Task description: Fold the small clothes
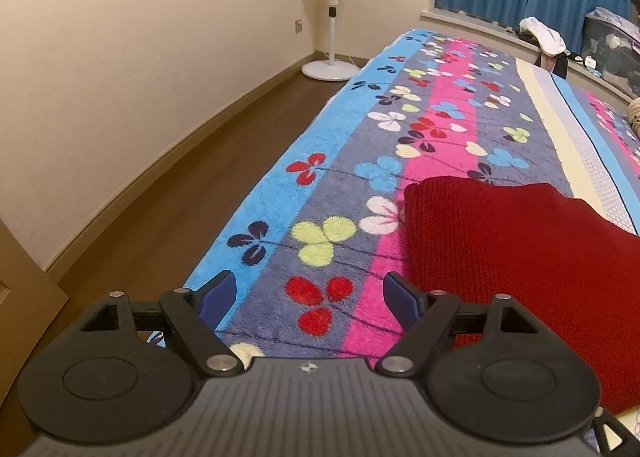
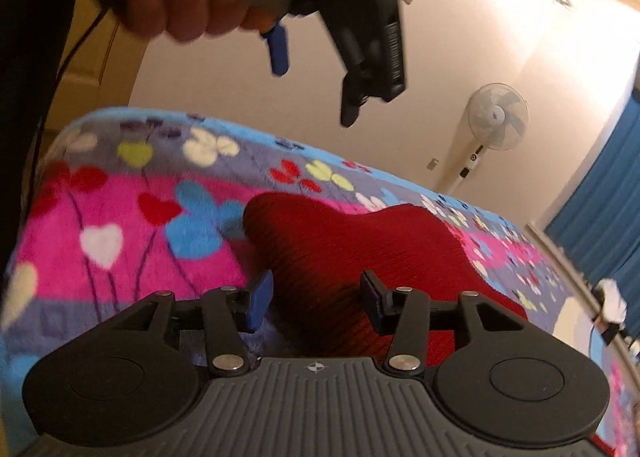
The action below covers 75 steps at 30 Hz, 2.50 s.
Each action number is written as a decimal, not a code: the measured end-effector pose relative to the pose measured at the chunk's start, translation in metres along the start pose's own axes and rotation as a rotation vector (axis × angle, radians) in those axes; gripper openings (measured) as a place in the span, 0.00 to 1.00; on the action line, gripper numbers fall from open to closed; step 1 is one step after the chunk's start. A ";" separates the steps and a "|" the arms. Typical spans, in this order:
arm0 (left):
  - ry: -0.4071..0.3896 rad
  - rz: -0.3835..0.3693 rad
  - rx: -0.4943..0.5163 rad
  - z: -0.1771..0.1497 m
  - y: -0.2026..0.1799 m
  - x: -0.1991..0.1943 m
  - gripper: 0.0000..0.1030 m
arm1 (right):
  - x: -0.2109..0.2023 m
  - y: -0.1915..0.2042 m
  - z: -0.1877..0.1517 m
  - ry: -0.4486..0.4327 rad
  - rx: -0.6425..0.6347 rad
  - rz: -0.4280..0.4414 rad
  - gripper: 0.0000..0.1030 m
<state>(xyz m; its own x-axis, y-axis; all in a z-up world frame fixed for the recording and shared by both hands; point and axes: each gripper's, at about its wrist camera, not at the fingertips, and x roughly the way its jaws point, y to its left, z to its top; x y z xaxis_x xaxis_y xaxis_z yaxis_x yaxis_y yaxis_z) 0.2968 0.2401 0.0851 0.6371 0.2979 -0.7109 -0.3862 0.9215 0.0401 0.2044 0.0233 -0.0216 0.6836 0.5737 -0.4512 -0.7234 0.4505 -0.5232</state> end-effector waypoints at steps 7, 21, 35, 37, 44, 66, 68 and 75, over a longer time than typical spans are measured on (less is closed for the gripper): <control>0.005 -0.006 0.012 0.000 -0.005 0.002 0.82 | 0.019 0.012 -0.004 0.022 -0.075 -0.066 0.50; 0.024 -0.038 -0.010 -0.002 -0.004 0.004 0.83 | 0.015 -0.004 0.006 -0.010 -0.016 -0.064 0.19; 0.257 -0.504 -0.201 0.010 -0.018 0.066 0.84 | -0.008 -0.036 0.019 -0.072 0.101 -0.098 0.16; 0.287 -0.513 -0.203 0.011 -0.025 0.078 0.84 | -0.007 -0.035 0.020 -0.073 0.106 -0.097 0.16; 0.340 -0.587 -0.225 0.016 -0.030 0.106 0.84 | -0.008 -0.037 0.019 -0.076 0.117 -0.090 0.16; 0.332 -0.737 -0.173 0.030 -0.048 0.136 0.32 | -0.032 -0.039 0.022 -0.121 0.146 -0.099 0.15; 0.324 -0.735 -0.175 0.029 -0.040 0.127 0.30 | -0.036 -0.034 0.028 -0.126 0.156 -0.099 0.15; 0.202 -0.709 -0.227 0.022 0.038 0.072 0.27 | -0.048 -0.002 0.071 -0.153 0.167 -0.048 0.14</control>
<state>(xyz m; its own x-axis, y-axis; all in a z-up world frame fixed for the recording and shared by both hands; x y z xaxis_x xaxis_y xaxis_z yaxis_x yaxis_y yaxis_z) 0.3430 0.3024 0.0512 0.6574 -0.4161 -0.6282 -0.0727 0.7947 -0.6026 0.1656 0.0433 0.0522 0.7041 0.6403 -0.3071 -0.7052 0.5796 -0.4085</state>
